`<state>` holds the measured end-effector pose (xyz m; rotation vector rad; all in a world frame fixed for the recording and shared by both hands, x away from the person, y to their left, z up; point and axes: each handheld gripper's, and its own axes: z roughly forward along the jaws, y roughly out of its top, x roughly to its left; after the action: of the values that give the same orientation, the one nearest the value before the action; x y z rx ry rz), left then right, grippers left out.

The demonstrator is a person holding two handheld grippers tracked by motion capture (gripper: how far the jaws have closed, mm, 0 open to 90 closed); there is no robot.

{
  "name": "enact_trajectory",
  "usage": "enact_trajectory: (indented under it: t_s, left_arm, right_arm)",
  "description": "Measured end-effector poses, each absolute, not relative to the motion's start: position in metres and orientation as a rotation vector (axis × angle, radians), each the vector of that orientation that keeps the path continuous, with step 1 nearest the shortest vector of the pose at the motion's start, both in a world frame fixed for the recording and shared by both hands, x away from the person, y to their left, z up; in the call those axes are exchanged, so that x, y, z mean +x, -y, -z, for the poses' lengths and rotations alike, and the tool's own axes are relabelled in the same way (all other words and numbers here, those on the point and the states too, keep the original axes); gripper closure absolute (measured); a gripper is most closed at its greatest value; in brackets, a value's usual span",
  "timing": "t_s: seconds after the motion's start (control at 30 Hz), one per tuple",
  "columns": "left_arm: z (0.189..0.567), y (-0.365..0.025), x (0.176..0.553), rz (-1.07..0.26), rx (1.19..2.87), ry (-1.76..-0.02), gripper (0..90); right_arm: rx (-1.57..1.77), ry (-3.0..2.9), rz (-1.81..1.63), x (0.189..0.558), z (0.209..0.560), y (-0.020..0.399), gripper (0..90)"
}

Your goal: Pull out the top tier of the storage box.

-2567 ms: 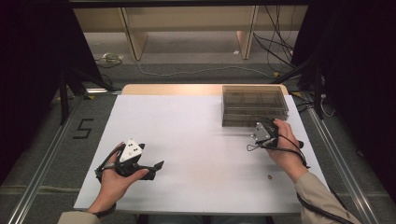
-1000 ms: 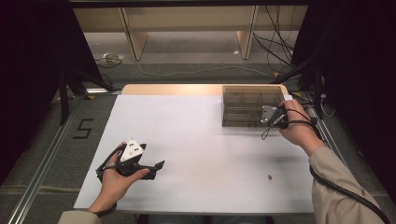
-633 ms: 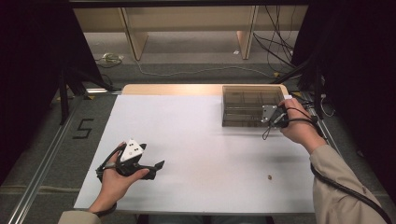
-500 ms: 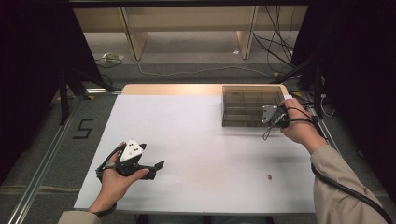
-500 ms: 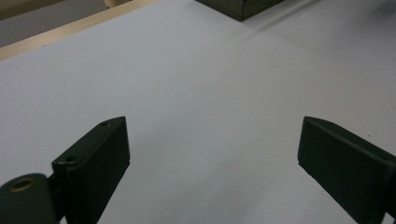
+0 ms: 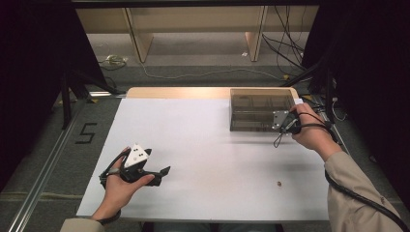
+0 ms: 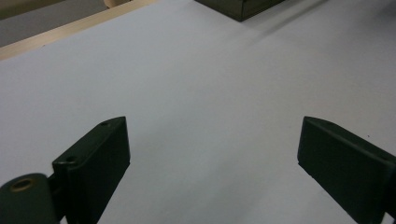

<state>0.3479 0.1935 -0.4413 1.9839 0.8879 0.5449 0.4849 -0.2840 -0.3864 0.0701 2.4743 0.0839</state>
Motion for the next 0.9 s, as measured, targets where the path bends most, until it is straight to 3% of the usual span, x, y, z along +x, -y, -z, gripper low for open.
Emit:
enact_trajectory:
  t_s: [0.9]
  left_arm:
    - [0.441, -0.194, 0.348, -0.550, 1.983, -0.888, 9.5]
  right_arm:
    - [0.048, -2.494, -0.094, 0.473, 0.385, 0.286, 85.5]
